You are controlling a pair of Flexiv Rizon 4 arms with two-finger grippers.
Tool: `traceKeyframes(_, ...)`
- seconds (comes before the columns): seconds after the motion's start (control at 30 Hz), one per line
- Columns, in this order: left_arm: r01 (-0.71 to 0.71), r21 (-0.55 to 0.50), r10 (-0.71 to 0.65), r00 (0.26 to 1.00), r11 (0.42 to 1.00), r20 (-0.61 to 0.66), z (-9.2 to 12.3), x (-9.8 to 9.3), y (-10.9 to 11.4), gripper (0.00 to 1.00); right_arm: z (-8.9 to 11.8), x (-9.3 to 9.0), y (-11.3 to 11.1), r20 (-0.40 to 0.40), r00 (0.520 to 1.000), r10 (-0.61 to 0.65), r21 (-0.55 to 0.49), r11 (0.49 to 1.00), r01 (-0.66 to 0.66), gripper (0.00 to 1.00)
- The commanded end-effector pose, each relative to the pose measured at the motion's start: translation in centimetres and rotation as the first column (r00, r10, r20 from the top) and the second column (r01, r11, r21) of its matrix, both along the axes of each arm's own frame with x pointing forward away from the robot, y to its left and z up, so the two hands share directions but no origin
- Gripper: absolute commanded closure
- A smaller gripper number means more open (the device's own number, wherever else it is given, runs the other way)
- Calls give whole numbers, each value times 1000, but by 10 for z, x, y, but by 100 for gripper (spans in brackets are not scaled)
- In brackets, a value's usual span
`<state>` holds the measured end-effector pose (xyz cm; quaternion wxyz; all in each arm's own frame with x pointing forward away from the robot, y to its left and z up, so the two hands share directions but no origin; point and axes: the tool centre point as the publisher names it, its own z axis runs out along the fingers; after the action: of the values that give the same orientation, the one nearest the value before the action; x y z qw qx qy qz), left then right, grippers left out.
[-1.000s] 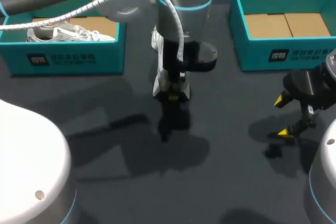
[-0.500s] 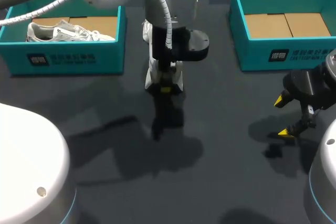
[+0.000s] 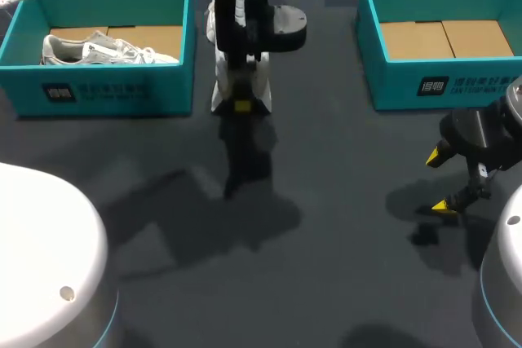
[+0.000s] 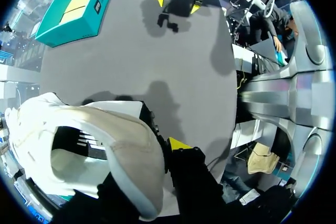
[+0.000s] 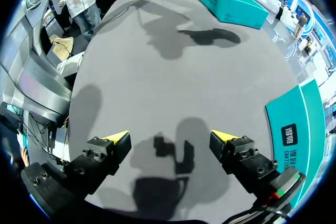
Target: Take the shoe out of the shoebox, open the shoe tongue, remove and reinsert the insole, then place the shoe into the shoebox
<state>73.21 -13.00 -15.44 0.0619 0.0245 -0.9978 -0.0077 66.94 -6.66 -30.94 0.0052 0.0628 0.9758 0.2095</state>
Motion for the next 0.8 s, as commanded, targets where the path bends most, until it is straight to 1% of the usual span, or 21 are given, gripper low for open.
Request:
traceKeyframes(0.03, -30, -25, 29, 1000, 999, -9, 20, 17, 31, 100, 0, -2, 0, 2, 1000, -1, -1, 1000, 1, 0)
traceKeyframes(0.1, -48, -27, 48, 998, 998, -34, 25, 27, 43, 100, 0, -2, 0, 2, 1000, -1, -1, 1000, 1, 0)
traceKeyframes(0.2, -82, -34, 82, 996, 996, -20, 30, 45, 60, 100, 0, -2, 0, 2, 1000, -1, -1, 1000, 1, 0)
traceKeyframes(0.3, -97, -50, 95, 995, 994, -41, 37, 60, 79, 100, 0, -2, 0, 2, 1000, -1, -1, 1000, 1, 0)
traceKeyframes(0.4, -96, -61, 94, 994, 993, -47, 42, 80, 94, 100, 0, -2, 0, 2, 1000, -1, -1, 1000, 1, 0)
traceKeyframes(0.63, -83, -53, 80, 995, 995, -51, 47, 120, 129, 100, 0, -2, 0, 2, 1000, -1, -1, 1000, 1, 0)
traceKeyframes(0.8, -84, -54, 81, 995, 995, -65, 49, 156, 155, 100, 0, -2, 0, 2, 1000, -1, -1, 1000, 1, 0)
